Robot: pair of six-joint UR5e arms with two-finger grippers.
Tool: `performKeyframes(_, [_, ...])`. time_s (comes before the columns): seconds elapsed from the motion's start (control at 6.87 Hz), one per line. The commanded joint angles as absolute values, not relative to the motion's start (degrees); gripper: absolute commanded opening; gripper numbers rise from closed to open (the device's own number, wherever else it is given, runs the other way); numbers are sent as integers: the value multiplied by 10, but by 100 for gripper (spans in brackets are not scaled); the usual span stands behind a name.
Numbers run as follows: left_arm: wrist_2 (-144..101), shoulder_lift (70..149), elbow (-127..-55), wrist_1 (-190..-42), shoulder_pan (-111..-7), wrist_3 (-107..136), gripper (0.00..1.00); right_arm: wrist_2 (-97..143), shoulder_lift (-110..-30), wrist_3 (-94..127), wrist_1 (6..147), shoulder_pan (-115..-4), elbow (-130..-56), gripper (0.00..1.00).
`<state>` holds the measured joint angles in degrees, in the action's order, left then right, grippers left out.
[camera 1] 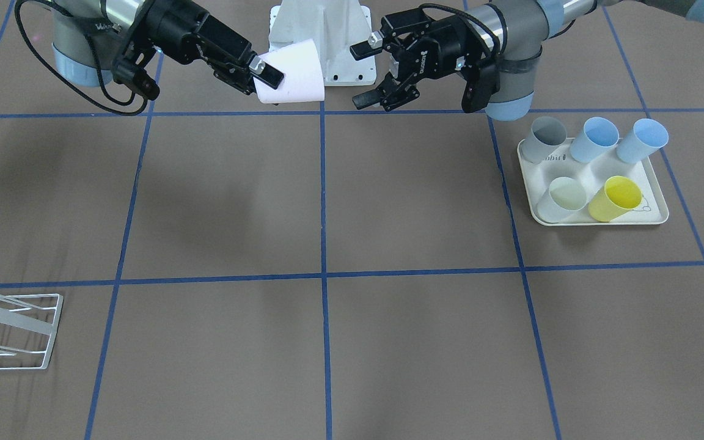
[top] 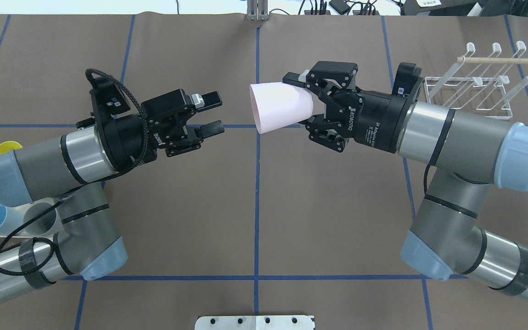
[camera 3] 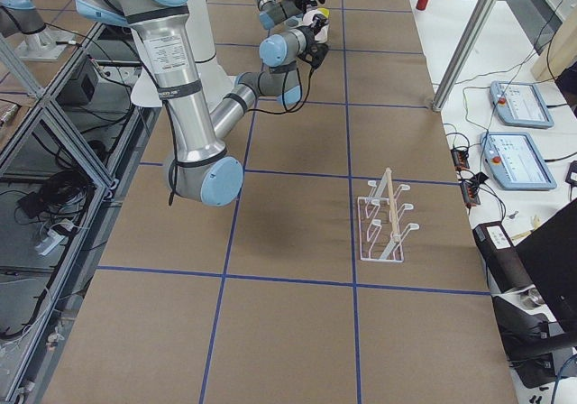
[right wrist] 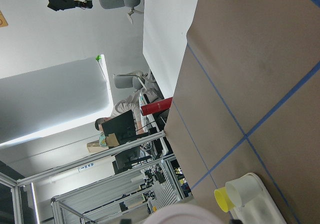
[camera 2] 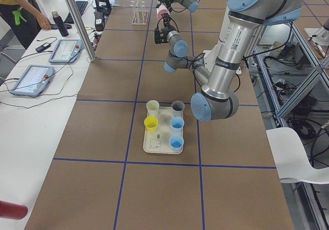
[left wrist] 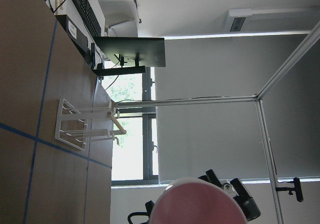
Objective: Transfer IKEA cup to right arm and place on rack
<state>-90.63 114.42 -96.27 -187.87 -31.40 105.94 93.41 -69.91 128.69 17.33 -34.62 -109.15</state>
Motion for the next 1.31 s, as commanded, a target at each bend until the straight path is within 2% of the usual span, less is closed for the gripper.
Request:
performKeyframes(0.0, [-907,1097,-985,-1879,-324,1018,99,940,-742,1218,176,-372,-1091,0])
performKeyframes(0.29, [-901,1085,-984,-1862,-325,967,99,938,-793,1098,194,-394,-1088,0])
performKeyframes(0.87, [-898,1085,-983,-1810,-353,921,99,939,-812,870,376,-471,-1096,0])
performKeyframes(1.17, [-898,1090,-988,-1753,-359,853,99,928,-872,769,379,-496,-1097,0])
